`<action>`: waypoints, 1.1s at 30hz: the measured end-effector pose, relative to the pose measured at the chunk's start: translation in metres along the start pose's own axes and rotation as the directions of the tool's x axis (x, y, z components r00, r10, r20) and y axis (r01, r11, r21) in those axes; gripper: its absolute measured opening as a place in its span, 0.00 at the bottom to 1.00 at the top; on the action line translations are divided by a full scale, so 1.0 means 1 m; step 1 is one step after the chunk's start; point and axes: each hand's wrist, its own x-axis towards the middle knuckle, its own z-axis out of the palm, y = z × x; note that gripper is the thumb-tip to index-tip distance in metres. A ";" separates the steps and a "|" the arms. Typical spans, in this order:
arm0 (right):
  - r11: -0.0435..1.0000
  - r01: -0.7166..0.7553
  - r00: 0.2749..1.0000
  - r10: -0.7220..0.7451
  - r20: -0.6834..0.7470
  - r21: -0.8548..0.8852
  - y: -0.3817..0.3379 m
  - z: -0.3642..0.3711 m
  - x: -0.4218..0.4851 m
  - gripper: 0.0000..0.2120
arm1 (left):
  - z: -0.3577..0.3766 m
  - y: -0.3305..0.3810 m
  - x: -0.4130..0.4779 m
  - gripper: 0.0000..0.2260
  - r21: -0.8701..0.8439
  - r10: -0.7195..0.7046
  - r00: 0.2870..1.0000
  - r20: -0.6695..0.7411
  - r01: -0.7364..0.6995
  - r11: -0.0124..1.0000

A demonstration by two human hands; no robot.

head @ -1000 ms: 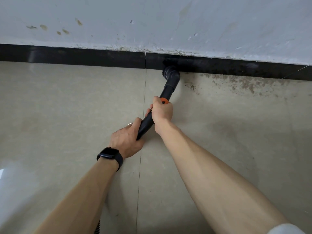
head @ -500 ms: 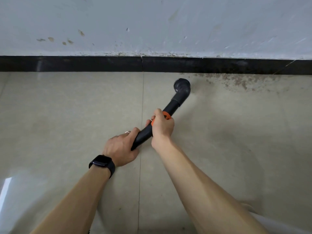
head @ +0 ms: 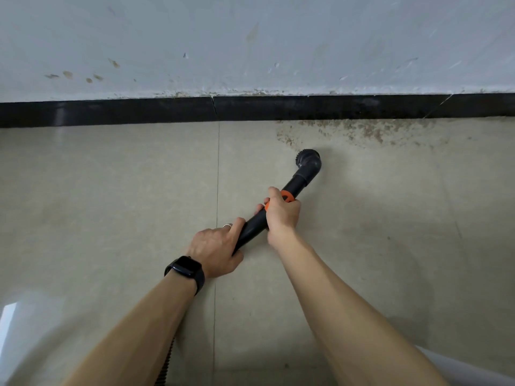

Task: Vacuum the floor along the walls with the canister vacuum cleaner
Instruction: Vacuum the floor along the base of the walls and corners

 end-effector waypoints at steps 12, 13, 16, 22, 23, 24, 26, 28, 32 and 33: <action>0.997 0.020 0.993 -0.010 0.121 -0.081 -0.010 0.019 0.018 0.10 | 0.008 -0.006 0.006 0.21 -0.006 -0.024 0.996 -0.087 0.024 1.000; 0.995 0.025 0.992 -0.013 0.129 -0.094 -0.010 0.021 0.019 0.10 | 0.009 -0.007 0.006 0.21 -0.008 -0.029 0.996 -0.088 0.028 1.000; 0.990 0.046 0.989 -0.027 0.142 -0.131 -0.009 0.026 0.022 0.10 | 0.011 -0.009 0.010 0.23 -0.028 -0.062 0.995 -0.079 0.060 0.998; 0.983 0.090 0.991 -0.073 0.107 -0.162 -0.010 0.039 0.029 0.09 | 0.010 -0.012 0.019 0.23 -0.094 -0.138 0.985 -0.102 0.128 0.987; 0.981 0.097 0.992 -0.081 0.102 -0.166 -0.011 0.042 0.031 0.09 | 0.009 -0.012 0.021 0.23 -0.101 -0.148 0.984 -0.101 0.138 0.985; 0.980 0.103 0.991 -0.087 0.097 -0.171 -0.012 0.044 0.032 0.08 | 0.009 -0.013 0.023 0.23 -0.109 -0.158 0.982 -0.100 0.147 0.983; 0.978 0.108 0.992 -0.094 0.086 -0.179 -0.013 0.048 0.035 0.08 | 0.007 -0.015 0.027 0.23 -0.125 -0.175 0.979 -0.106 0.162 0.979; 0.977 0.114 0.991 -0.100 0.085 -0.182 -0.015 0.052 0.038 0.08 | 0.007 -0.016 0.031 0.23 -0.126 -0.190 0.974 -0.125 0.175 0.977; 0.972 0.124 0.990 -0.106 0.095 -0.199 -0.019 0.058 0.046 0.07 | 0.007 -0.019 0.041 0.23 -0.144 -0.203 0.969 -0.139 0.183 0.973; 0.971 0.125 0.990 -0.107 0.095 -0.202 -0.020 0.060 0.048 0.07 | 0.007 -0.020 0.044 0.23 -0.150 -0.207 0.968 -0.139 0.186 0.971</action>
